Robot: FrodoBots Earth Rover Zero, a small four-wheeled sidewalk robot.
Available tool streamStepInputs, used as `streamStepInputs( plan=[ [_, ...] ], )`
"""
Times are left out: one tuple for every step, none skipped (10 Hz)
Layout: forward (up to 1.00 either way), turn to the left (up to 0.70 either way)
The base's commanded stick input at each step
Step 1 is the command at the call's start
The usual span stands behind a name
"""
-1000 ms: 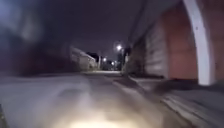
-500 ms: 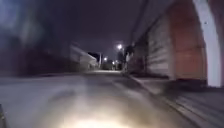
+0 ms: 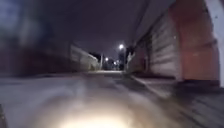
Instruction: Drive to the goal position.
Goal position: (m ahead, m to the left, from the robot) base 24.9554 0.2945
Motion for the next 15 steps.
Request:
streamStepInputs(
  plan=[
    [0.70, 0.00],
    [0.70, 0.00],
    [0.70, 0.00],
    [0.70, 0.00],
    [0.70, 0.00],
    [0.70, 0.00],
    [0.70, 0.00],
    [0.70, 0.00],
    [0.70, -0.34],
    [0.70, -0.35],
    [0.70, -0.35],
    [0.70, -0.35],
    [0.70, -0.35],
    [0.70, -0.35],
    [0.70, -0.10]
  ],
)
